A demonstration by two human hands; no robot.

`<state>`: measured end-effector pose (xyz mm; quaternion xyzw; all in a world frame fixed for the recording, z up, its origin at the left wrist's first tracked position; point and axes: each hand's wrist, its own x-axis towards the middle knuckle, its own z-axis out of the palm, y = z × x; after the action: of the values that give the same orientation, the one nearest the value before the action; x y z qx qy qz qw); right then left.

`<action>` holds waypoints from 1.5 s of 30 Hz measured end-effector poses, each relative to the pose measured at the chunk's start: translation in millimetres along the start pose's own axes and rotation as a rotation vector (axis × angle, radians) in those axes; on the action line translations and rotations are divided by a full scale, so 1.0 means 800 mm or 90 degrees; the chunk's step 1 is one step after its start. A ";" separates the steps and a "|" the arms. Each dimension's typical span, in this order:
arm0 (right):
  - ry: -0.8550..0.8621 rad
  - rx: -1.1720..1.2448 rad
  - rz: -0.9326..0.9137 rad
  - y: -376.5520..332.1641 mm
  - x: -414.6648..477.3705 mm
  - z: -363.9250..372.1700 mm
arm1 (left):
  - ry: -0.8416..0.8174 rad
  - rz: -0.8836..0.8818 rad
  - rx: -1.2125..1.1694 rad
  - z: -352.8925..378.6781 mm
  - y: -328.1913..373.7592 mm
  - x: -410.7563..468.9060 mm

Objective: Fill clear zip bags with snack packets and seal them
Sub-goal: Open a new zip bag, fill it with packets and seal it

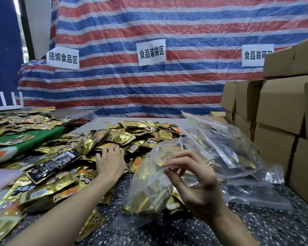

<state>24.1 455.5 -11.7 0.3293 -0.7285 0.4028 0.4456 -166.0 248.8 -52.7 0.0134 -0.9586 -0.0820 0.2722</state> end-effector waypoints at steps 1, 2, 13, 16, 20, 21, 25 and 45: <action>-0.001 -0.004 -0.002 0.000 0.000 0.000 | 0.028 0.018 -0.006 -0.006 -0.004 0.001; -0.002 -0.006 -0.005 -0.001 0.000 0.000 | 0.062 0.037 -0.026 -0.014 -0.009 0.002; 0.000 -0.011 -0.014 -0.009 0.002 -0.002 | 0.140 0.049 -0.550 -0.186 -0.024 -0.020; -0.003 -0.012 -0.014 -0.009 0.003 -0.003 | 0.079 -0.006 -0.730 -0.232 -0.014 -0.034; -0.002 -0.019 -0.016 -0.007 0.001 -0.002 | -0.004 -0.075 -1.023 -0.293 0.004 -0.051; -0.002 -0.019 -0.015 -0.007 0.001 -0.002 | -0.026 -0.056 -1.051 -0.303 0.009 -0.056; -0.003 -0.004 -0.022 -0.008 -0.001 0.001 | -0.068 0.050 -0.994 -0.319 0.029 -0.078; 0.041 -0.002 -0.072 -0.007 0.001 0.001 | 0.113 0.371 -0.358 -0.278 0.059 -0.128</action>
<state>28.6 452.3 -9.8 0.3561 -0.6946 0.3864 0.4913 38.7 268.9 87.8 -0.3261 -0.8353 -0.2588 0.3590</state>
